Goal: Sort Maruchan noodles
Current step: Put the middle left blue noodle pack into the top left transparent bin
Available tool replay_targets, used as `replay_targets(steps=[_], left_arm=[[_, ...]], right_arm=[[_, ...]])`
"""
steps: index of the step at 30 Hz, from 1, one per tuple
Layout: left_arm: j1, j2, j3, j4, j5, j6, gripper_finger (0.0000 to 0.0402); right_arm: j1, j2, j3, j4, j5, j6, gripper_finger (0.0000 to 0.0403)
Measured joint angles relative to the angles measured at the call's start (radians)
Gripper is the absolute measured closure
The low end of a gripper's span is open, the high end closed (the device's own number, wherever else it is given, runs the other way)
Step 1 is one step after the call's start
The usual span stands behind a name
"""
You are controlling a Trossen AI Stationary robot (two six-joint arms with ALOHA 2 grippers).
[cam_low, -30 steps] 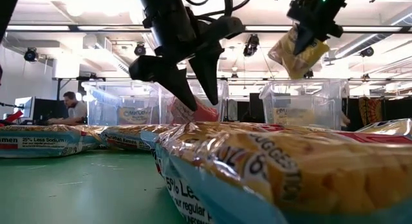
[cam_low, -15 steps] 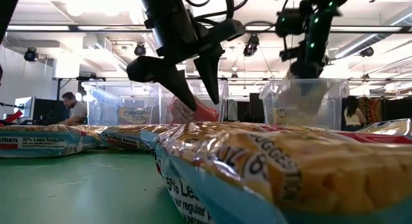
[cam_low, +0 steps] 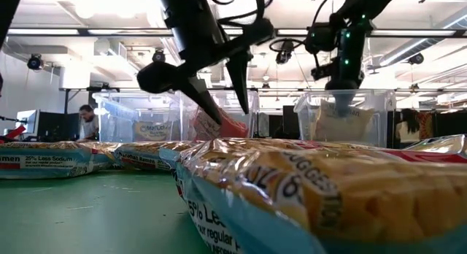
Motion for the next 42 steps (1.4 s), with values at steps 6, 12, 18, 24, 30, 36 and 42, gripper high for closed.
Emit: replay_targets(steps=[6, 12, 18, 24, 30, 36, 42], left_arm=[[0.002, -0.064, 0.0, -0.043, -0.055, -0.033, 0.0232], [-0.005, -0.132, 0.0, -0.218, -0.099, -0.122, 0.0232], [-0.064, -0.182, 0.0, -0.482, 0.022, -0.236, 0.0232], [-0.15, -0.198, 0.0, -0.686, 0.14, -0.369, 0.0232], [-0.208, -0.173, -0.042, -0.699, 0.256, -0.368, 0.0232], [-0.216, -0.174, -0.201, -0.544, 0.341, -0.349, 0.0232], [-0.211, -0.183, -0.338, -0.348, 0.349, -0.365, 0.0232]], right_arm=[[-0.001, -0.06, 0.083, 0.015, 0.024, -0.039, 0.0194], [-0.002, -0.148, 0.182, 0.04, -0.024, 0.01, 0.0199], [0.001, -0.236, 0.223, 0.069, -0.424, 0.136, 0.02], [0.021, -0.309, 0.186, 0.106, -0.676, 0.204, 0.02], [0.103, -0.36, 0.132, 0.109, -0.677, 0.214, 0.02], [0.224, -0.367, 0.08, 0.132, -0.674, 0.295, 0.02], [0.32, -0.367, 0.014, 0.277, -0.674, 0.414, 0.02]])
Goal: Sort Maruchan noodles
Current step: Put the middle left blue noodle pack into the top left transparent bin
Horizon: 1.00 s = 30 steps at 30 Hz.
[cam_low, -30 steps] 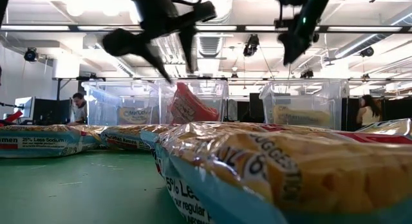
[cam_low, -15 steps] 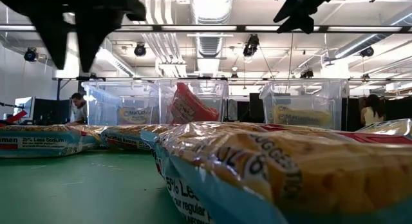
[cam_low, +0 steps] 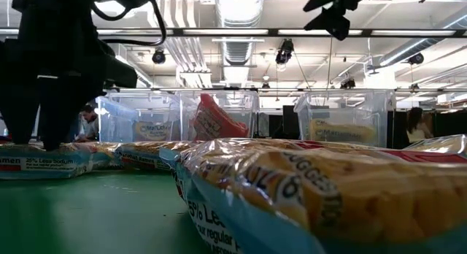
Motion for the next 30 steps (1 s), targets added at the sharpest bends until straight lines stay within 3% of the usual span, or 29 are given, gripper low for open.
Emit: replay_targets(steps=[8, 13, 19, 24, 30], left_arm=[[-0.021, 0.008, -0.007, 0.112, -0.001, -0.012, 0.0232], [-0.034, 0.054, 0.034, 0.224, -0.027, 0.068, 0.0232], [-0.037, 0.137, 0.117, 0.264, -0.024, 0.164, 0.0232], [-0.037, 0.213, 0.169, 0.26, -0.016, 0.216, 0.0232], [-0.038, 0.263, 0.189, 0.237, -0.002, 0.197, 0.0232]], right_arm=[[0.096, 0.006, -0.057, 0.1, 0.028, 0.123, 0.02], [0.148, 0.021, -0.065, 0.099, 0.113, 0.142, 0.02], [0.181, 0.069, -0.066, 0.112, 0.116, 0.166, 0.02], [0.218, 0.158, -0.077, 0.223, 0.116, 0.207, 0.02], [0.27, 0.358, -0.088, 0.367, 0.07, 0.253, 0.02]])
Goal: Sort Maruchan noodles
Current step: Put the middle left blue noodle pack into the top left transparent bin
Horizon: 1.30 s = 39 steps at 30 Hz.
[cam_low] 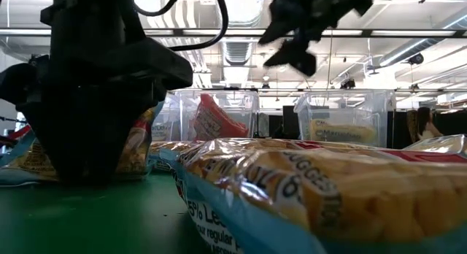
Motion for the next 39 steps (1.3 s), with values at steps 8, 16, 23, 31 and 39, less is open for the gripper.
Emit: replay_targets(steps=[8, 16, 23, 31, 39], left_arm=[[-0.03, -0.002, 0.0, -0.011, -0.025, -0.032, 0.0232], [-0.062, -0.012, 0.009, -0.022, -0.038, -0.151, 0.0232], [-0.15, -0.083, 0.101, -0.082, -0.212, -0.426, 0.0232], [-0.228, -0.084, 0.117, -0.097, -0.384, -0.807, 0.0232], [-0.152, -0.091, 0.12, -0.254, -0.396, -0.81, 0.0232]], right_arm=[[0.007, 0.247, 0.086, 0.185, -0.176, -0.002, 0.02], [-0.006, 0.444, 0.255, 0.228, -0.359, -0.02, 0.0199], [-0.019, 0.529, 0.375, 0.21, -0.396, -0.047, 0.0199], [-0.047, 0.588, 0.417, 0.187, -0.556, -0.004, 0.0199], [-0.03, 0.636, 0.42, 0.174, -0.625, 0.017, 0.02]])
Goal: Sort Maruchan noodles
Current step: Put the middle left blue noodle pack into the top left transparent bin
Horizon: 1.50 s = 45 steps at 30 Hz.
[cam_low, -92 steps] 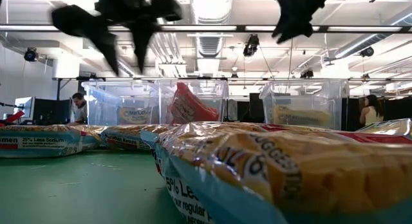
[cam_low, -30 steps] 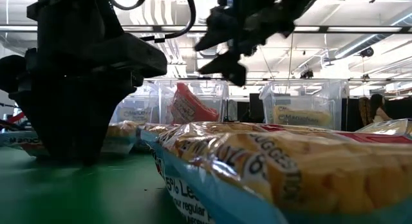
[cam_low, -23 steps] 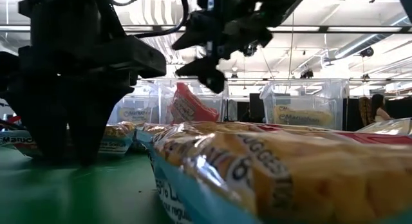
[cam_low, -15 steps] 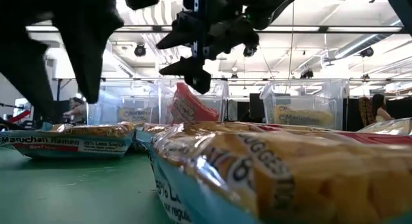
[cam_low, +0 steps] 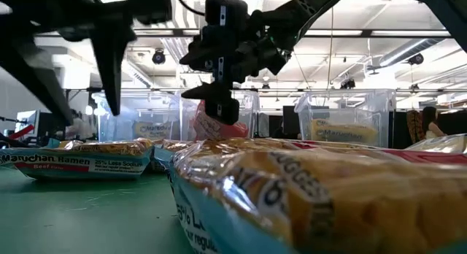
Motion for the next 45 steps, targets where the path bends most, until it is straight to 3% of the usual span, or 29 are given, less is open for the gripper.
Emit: replay_targets(steps=[8, 17, 36, 41, 45], left_arm=[[0.055, -0.007, -0.049, -0.083, 0.022, 0.009, 0.0232], [0.068, 0.003, -0.122, 0.086, 0.046, 0.038, 0.0232], [0.113, 0.131, 0.009, 0.432, 0.058, 0.675, 0.0232], [0.118, 0.112, 0.039, 0.37, 0.024, 0.645, 0.0232], [0.097, 0.098, 0.079, 0.372, 0.007, 0.457, 0.0232]], right_arm=[[0.02, -0.024, -0.002, -0.095, -0.061, -0.067, 0.02], [0.021, -0.111, -0.002, -0.341, -0.074, -0.233, 0.02], [0.02, -0.301, -0.003, -0.584, 0.035, -0.418, 0.02], [0.02, -0.318, -0.003, -0.631, 0.076, -0.427, 0.02], [0.022, -0.319, -0.005, -0.64, 0.138, -0.381, 0.02]])
